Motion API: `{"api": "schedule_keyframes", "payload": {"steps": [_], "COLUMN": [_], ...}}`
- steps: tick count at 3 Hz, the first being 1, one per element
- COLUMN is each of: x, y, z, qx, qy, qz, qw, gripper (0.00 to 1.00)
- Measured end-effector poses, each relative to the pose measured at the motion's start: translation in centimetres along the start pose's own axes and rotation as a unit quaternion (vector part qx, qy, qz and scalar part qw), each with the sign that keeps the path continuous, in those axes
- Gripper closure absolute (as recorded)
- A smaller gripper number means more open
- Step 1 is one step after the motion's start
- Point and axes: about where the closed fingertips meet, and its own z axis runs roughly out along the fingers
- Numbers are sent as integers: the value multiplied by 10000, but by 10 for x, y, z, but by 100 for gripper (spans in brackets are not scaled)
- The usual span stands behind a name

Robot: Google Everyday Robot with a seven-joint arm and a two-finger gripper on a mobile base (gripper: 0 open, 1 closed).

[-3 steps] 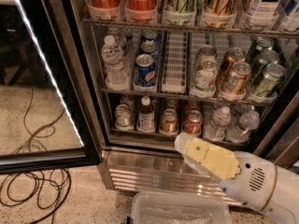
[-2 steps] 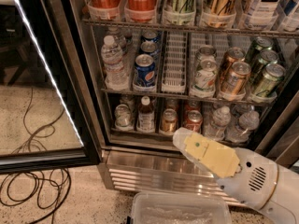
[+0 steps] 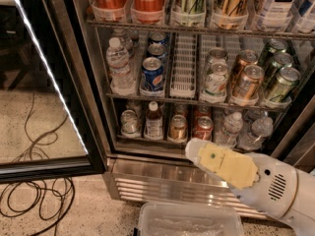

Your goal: Pick pepsi can from middle shelf of fridge

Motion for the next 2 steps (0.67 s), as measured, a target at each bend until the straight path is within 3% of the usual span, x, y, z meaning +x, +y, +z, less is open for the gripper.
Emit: {"api": "schedule_keyframes", "payload": {"steps": [1,2], "x": [0,-6], "y": [0,-5], "z": [0,-2], "qx": [1,553], "qy": [0,-289], "qz": [0,-67], "qw": [10000,9980], "gripper": [0,0]}}
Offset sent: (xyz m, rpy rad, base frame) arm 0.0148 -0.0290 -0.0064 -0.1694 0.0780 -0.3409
